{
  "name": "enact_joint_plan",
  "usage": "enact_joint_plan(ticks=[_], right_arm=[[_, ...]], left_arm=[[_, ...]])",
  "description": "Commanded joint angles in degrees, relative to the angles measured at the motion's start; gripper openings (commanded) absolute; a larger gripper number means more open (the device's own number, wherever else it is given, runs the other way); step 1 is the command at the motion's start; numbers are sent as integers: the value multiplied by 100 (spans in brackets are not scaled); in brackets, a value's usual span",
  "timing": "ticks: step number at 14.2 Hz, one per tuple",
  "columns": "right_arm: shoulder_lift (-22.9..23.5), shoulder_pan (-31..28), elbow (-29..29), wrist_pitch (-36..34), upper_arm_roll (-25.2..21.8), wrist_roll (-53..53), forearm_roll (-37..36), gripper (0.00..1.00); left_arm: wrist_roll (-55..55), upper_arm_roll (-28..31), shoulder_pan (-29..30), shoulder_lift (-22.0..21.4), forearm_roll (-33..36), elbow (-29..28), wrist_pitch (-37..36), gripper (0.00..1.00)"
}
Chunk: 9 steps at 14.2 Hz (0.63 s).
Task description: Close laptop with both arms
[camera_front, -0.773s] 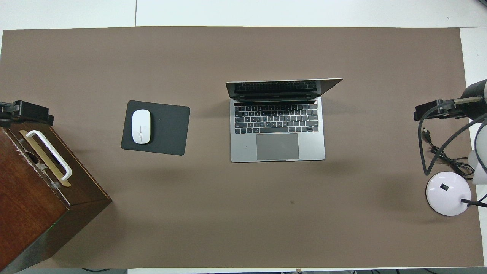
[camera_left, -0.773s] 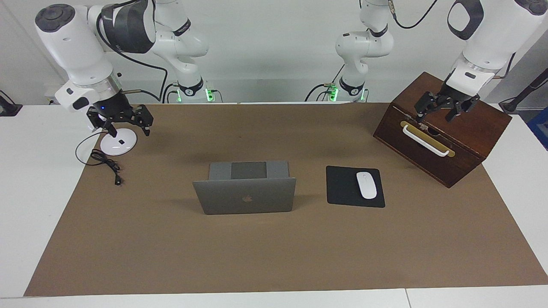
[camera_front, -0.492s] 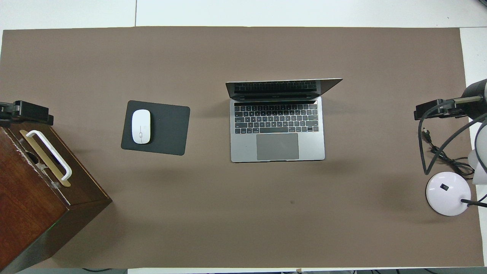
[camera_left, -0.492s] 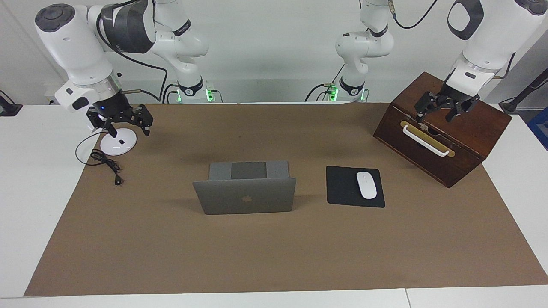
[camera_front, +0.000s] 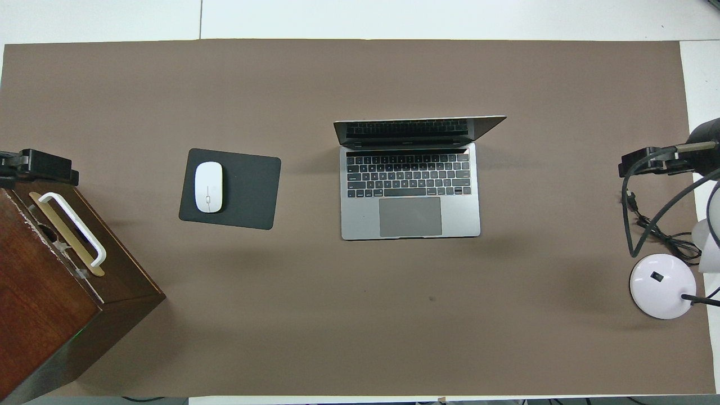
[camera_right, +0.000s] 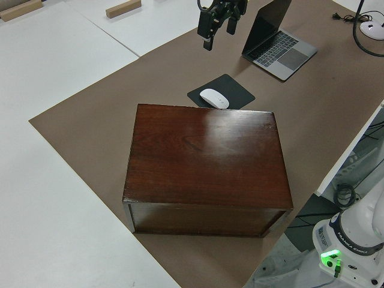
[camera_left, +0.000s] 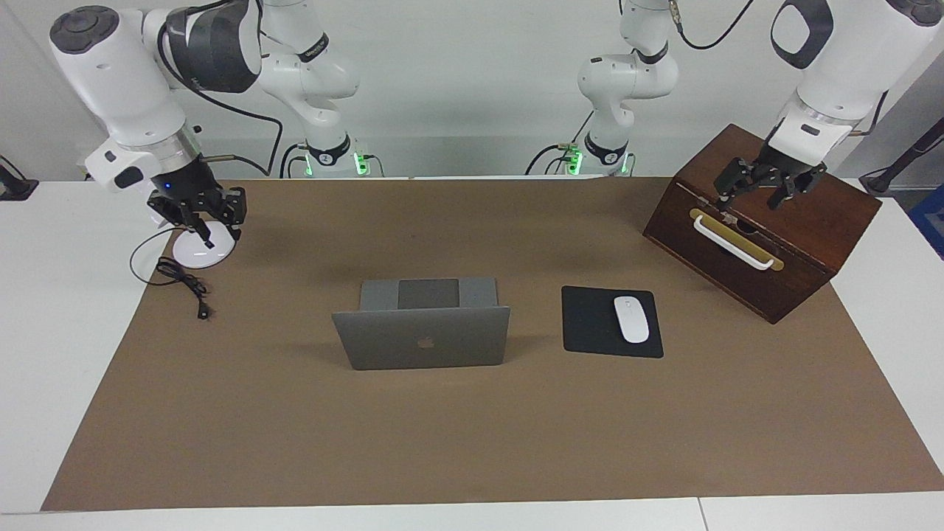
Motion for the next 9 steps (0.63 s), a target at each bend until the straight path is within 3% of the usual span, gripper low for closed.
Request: enact_joint_plan(ticks=[1, 4, 6, 7, 9], right_arm=[[-49, -91, -108, 348, 43, -125, 130, 0], [266, -135, 277, 464, 43, -134, 94, 0], [713, -170, 978, 88, 43, -134, 112, 0], [1064, -223, 1452, -149, 43, -134, 77, 0], [1828, -197, 2488, -607, 69, -134, 33, 0]], left_arm=[[-54, 39, -11, -129, -39, -154, 89, 100], [-45, 39, -47, -137, -39, -154, 90, 100], [-80, 39, -47, -129, -39, -154, 90, 100], [-81, 39, -55, -129, -39, -154, 90, 93], [-81, 39, -55, -129, -39, -154, 99, 0]])
